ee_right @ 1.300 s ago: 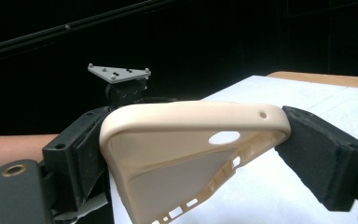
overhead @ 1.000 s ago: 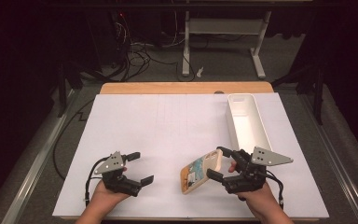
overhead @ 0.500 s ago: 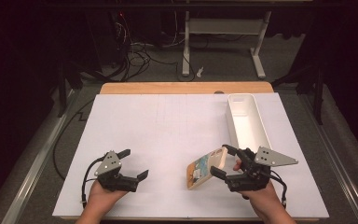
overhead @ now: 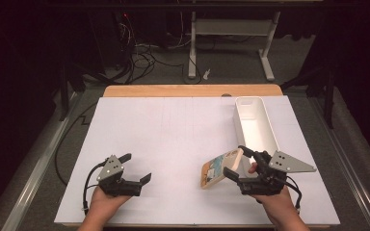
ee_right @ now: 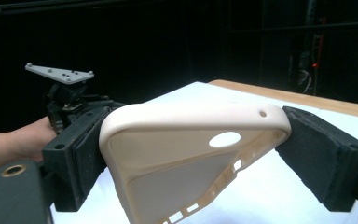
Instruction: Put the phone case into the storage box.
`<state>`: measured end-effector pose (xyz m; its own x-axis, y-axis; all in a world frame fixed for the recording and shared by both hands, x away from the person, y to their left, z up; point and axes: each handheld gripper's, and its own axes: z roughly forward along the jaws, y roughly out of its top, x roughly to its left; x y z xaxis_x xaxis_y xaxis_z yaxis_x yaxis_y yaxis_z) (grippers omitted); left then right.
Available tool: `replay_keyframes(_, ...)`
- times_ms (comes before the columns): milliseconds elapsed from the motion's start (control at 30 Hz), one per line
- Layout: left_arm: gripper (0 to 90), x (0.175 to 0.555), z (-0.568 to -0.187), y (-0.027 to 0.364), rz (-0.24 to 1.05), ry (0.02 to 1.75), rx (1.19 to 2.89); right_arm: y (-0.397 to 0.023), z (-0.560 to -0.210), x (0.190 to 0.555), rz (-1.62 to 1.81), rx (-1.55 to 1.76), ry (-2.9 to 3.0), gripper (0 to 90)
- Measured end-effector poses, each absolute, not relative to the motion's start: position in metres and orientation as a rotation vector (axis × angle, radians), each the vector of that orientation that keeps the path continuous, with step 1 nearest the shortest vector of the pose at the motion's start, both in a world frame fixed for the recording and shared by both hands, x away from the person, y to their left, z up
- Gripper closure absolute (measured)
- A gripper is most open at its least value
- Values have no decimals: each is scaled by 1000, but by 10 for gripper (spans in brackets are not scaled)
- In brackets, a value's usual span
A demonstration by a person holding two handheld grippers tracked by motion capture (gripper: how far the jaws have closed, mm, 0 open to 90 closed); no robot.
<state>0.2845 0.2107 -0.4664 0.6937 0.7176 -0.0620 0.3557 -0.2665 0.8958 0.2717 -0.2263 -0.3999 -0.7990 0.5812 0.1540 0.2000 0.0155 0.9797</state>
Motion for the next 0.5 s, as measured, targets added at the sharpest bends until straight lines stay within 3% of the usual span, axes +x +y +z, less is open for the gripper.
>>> replay_keyframes(500, 5, 282, -467, 217, 499, 875, 1854, -236, -394, 267, 1762, 826, 1922, 128)
